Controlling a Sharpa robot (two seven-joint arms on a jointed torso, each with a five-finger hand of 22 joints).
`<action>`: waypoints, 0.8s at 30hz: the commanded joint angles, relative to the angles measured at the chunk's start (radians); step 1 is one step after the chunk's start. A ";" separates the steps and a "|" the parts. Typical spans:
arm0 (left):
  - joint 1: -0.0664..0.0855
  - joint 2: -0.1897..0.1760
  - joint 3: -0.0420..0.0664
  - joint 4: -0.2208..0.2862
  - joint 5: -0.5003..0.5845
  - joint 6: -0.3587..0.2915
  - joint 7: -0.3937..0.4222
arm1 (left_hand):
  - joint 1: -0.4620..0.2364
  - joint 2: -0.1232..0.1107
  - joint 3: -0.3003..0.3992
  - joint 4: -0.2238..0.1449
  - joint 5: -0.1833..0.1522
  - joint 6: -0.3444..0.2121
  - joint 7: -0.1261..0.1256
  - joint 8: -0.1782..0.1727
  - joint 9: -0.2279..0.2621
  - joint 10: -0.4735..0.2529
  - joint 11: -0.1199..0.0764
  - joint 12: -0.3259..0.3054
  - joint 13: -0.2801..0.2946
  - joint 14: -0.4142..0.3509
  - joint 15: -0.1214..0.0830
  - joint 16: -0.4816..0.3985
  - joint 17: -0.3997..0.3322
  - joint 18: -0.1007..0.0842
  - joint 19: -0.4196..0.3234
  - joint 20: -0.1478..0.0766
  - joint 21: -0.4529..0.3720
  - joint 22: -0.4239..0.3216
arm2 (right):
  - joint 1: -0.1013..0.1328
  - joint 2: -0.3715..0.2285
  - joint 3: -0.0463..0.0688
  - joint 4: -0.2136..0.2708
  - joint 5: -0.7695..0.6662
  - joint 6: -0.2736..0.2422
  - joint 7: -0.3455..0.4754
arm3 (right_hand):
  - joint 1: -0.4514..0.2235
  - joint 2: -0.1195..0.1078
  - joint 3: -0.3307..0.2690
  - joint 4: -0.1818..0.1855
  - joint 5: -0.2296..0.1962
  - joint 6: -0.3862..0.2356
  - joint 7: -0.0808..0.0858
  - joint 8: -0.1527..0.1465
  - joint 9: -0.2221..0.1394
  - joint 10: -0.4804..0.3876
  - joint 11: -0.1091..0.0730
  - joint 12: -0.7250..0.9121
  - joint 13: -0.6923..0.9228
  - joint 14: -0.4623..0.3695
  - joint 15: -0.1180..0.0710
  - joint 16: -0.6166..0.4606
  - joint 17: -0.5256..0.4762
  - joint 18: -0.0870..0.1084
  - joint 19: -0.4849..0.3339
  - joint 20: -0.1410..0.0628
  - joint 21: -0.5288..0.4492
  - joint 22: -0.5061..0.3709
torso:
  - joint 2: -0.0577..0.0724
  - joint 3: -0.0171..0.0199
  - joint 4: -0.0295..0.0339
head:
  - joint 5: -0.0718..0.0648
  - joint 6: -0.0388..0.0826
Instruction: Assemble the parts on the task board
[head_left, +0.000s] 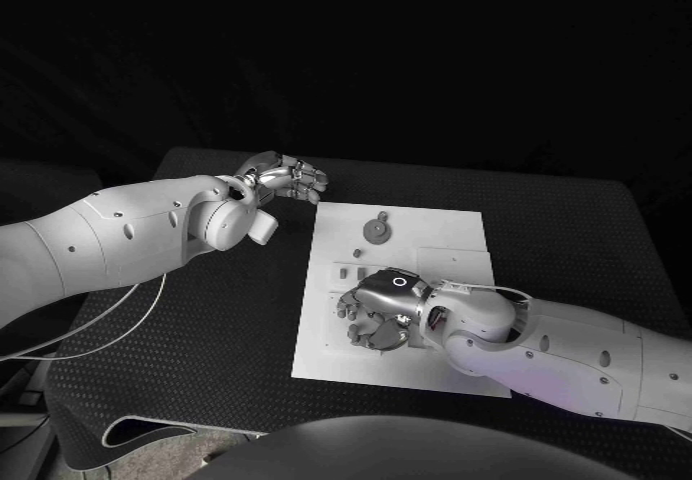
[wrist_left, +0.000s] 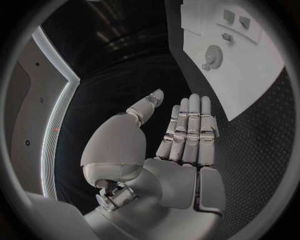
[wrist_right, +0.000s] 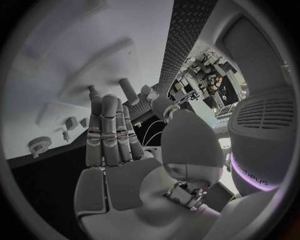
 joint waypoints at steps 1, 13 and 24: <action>0.001 0.002 0.001 0.001 0.006 0.015 0.005 | -0.001 0.000 -0.001 0.002 0.004 -0.008 -0.001 0.004 -0.001 -0.007 -0.002 0.004 -0.002 0.004 0.001 -0.004 0.002 0.008 -0.001 0.002 0.005 -0.001 | -0.001 -0.011 0.000 0.008 0.024 -0.065 0.018 | -0.002 -0.009 -0.001 0.005 -0.003 -0.009 0.000 -0.006 -0.001 -0.007 0.002 -0.004 -0.001 -0.003 0.003 0.003 0.001 0.014 -0.007 -0.003 0.005 0.024 | 0.000 -0.0001 0.0006 | -0.003 0.000; 0.001 -0.002 0.001 -0.003 0.006 0.013 0.004 | -0.004 -0.001 -0.004 0.004 0.002 -0.008 -0.001 0.004 -0.001 -0.007 -0.002 0.005 -0.002 0.004 0.002 -0.006 0.005 0.007 -0.001 0.003 0.006 -0.002 | 0.101 -0.151 0.042 0.046 0.337 0.005 -0.082 | -0.032 0.039 -0.023 0.054 -0.003 0.030 -0.018 0.025 0.011 0.093 -0.033 0.062 0.038 0.001 -0.028 0.019 0.003 0.013 -0.006 -0.005 0.024 0.024 | -0.002 -0.0010 -0.0036 | -0.034 0.020; 0.000 0.005 0.000 -0.012 0.006 0.014 0.010 | -0.006 0.001 -0.004 0.005 0.001 -0.007 -0.001 0.005 -0.001 -0.006 -0.002 0.006 -0.001 0.005 0.001 -0.007 0.007 0.008 0.000 0.002 0.006 -0.002 | 0.165 -0.265 0.043 -0.009 0.741 0.228 -0.239 | -0.082 0.062 -0.075 0.077 -0.003 0.064 -0.076 0.089 0.130 0.052 -0.106 0.565 0.665 0.032 -0.096 0.317 0.172 0.013 0.072 -0.053 0.125 0.028 | -0.004 0.0023 -0.0051 | -0.071 0.043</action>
